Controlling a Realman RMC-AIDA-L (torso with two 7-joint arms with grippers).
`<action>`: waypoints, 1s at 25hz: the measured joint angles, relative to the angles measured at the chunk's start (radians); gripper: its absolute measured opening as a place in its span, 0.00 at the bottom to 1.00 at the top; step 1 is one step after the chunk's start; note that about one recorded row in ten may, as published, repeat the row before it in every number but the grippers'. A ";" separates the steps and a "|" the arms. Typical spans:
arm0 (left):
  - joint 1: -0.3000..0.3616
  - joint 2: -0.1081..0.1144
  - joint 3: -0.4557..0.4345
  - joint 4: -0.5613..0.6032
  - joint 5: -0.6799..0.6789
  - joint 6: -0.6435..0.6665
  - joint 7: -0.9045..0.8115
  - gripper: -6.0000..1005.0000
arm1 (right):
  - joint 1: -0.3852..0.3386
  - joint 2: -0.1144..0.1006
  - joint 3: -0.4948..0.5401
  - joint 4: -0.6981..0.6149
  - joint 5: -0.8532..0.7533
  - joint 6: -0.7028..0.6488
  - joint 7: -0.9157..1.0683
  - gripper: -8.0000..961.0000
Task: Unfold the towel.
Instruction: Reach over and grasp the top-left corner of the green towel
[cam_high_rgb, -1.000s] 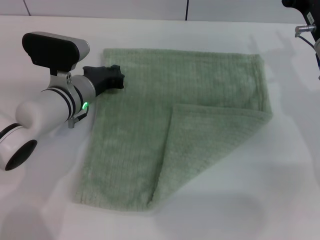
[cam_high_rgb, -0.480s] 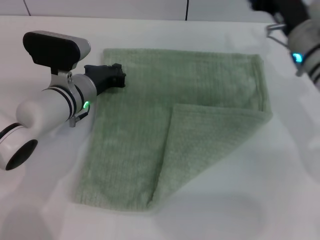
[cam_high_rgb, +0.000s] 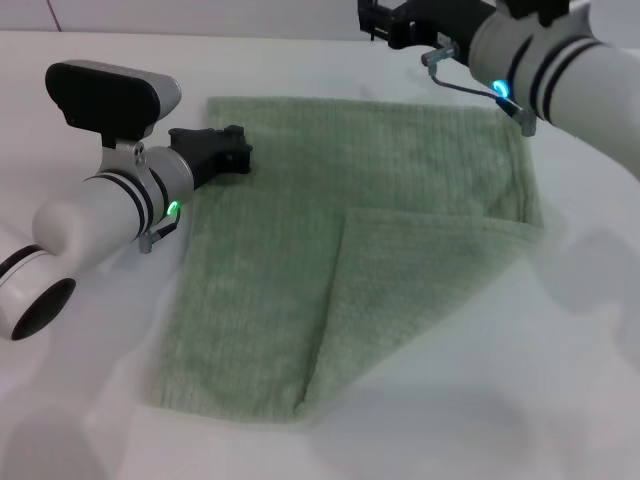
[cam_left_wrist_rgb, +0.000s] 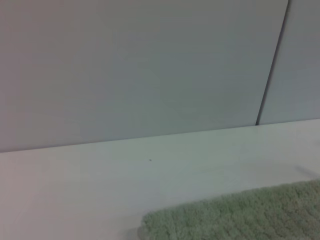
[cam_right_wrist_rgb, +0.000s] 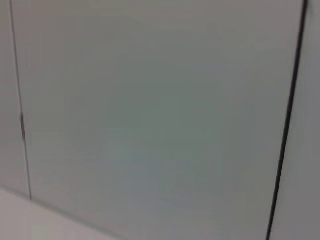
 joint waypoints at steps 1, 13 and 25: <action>0.000 0.000 -0.001 0.000 0.000 0.000 0.000 0.01 | 0.001 0.001 0.007 -0.036 0.004 0.073 -0.014 0.81; 0.000 0.000 -0.004 0.000 0.000 0.001 0.000 0.01 | 0.049 0.011 0.161 -0.262 0.205 0.670 -0.323 0.81; 0.000 0.002 -0.002 0.002 0.000 0.001 0.000 0.02 | 0.138 0.012 0.253 -0.223 0.384 0.915 -0.553 0.80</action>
